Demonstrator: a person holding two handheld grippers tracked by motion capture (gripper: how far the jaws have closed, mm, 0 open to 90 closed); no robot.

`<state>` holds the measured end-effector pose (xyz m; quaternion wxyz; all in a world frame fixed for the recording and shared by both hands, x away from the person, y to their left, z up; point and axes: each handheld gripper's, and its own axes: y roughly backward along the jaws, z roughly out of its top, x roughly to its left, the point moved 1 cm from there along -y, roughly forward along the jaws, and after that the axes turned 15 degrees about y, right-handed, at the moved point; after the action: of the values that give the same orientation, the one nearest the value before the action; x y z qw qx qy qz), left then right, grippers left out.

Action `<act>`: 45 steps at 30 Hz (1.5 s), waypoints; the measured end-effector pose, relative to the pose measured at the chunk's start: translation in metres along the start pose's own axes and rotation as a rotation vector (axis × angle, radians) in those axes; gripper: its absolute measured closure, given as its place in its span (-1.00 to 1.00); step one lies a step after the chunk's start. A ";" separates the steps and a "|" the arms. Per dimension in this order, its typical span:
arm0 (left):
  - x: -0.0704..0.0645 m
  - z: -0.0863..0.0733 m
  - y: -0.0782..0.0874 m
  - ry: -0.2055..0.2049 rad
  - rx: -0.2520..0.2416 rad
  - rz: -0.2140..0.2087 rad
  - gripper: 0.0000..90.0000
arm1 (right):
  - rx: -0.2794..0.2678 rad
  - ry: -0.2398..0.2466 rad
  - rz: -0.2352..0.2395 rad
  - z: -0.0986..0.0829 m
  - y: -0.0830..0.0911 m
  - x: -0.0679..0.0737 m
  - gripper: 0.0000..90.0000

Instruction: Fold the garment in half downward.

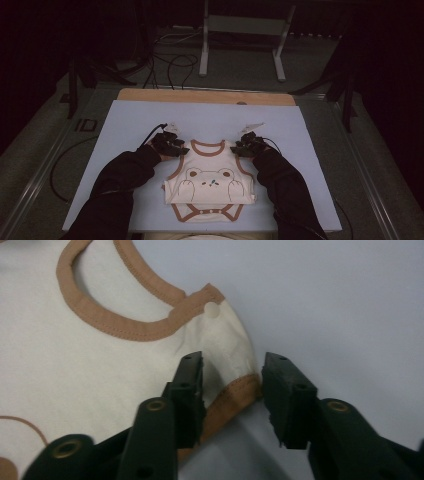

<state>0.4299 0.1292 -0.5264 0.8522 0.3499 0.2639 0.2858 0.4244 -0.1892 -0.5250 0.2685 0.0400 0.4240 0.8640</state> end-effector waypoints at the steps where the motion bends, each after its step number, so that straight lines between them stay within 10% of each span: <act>1: 0.000 0.000 0.000 0.007 -0.002 -0.002 0.32 | 0.002 0.003 0.001 0.000 0.000 0.000 0.45; 13: -0.001 0.003 -0.002 0.028 0.012 -0.019 0.88 | 0.009 -0.022 0.008 0.001 0.000 0.001 0.73; 45: -0.011 0.027 0.040 -0.034 -0.116 -0.054 0.95 | -0.049 -0.022 -0.035 0.027 0.033 -0.007 0.91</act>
<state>0.4277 0.1338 -0.4770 0.8829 0.2973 0.2417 0.2715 0.4241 -0.1895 -0.4818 0.2893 0.0354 0.4002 0.8689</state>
